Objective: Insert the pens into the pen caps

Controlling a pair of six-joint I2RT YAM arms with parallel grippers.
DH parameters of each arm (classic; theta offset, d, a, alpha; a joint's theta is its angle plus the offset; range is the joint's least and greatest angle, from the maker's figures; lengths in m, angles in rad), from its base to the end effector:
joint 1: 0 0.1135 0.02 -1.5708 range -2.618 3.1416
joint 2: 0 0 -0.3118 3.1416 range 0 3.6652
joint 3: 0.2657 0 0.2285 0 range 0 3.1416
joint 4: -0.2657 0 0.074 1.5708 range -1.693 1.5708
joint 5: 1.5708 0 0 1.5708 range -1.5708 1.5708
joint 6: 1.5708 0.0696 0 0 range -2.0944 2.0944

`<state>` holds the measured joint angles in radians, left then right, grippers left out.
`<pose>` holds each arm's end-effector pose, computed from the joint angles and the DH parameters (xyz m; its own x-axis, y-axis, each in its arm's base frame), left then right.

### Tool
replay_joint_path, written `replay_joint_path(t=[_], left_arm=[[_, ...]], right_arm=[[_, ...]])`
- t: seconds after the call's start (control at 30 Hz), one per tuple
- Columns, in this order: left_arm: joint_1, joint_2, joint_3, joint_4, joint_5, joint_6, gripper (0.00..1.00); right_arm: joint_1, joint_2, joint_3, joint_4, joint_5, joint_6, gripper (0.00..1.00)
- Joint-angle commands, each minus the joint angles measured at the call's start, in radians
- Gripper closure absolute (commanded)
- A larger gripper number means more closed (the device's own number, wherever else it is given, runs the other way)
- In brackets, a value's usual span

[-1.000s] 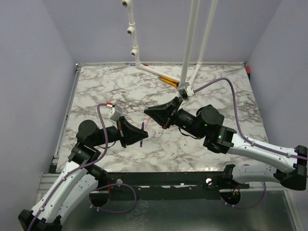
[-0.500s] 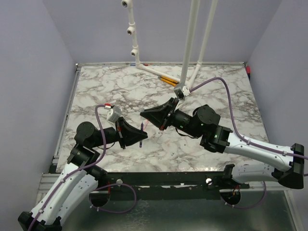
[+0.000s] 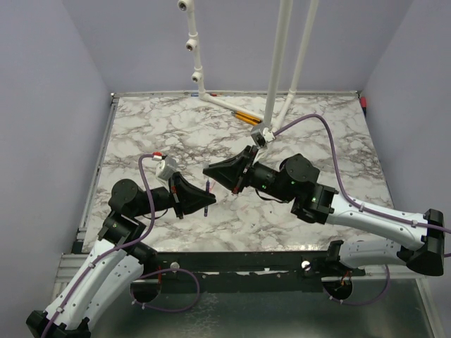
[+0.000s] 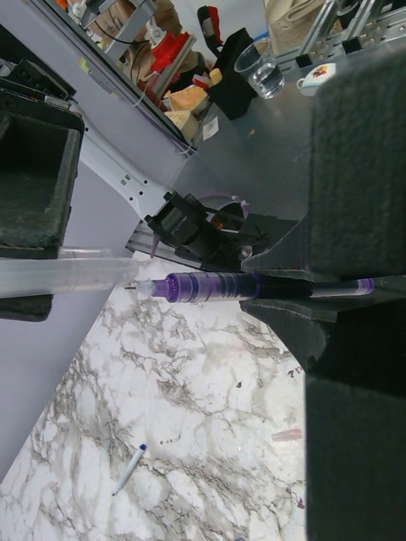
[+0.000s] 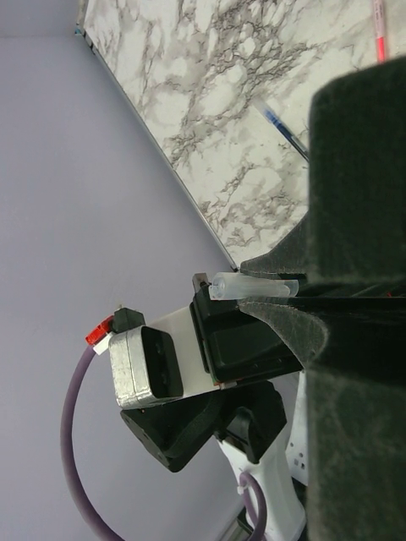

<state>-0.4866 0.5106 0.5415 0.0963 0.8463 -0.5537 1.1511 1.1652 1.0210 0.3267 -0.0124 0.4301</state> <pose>0.0513 -0.0861 0.3479 -0.4128 -0.1759 -0.8937 0.8810 0.1717 -0.4408 0.1072 0.2424 0.4538 -0.3156 0.3159 -0.8948 -0.8653 0.2911 0.4080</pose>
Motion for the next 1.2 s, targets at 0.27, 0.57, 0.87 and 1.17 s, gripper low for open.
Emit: replay_joint_path(t=[0.27,0.57,0.87,1.17], left_arm=[[-0.003,-0.014,-0.009,0.026,-0.002,0.008,1.0],[-0.003,-0.014,-0.009,0.024,-0.012,0.007,1.0],[-0.003,-0.017,-0.009,0.02,-0.031,0.012,1.0],[-0.003,-0.019,-0.01,0.017,-0.035,0.013,1.0]], right_arm=[[0.004,-0.008,-0.039,-0.001,-0.009,0.009,0.99],[0.005,-0.011,-0.052,0.006,-0.02,0.02,0.99],[0.004,-0.024,-0.067,0.016,-0.036,0.038,0.99],[0.005,-0.03,-0.091,0.047,-0.034,0.048,0.99]])
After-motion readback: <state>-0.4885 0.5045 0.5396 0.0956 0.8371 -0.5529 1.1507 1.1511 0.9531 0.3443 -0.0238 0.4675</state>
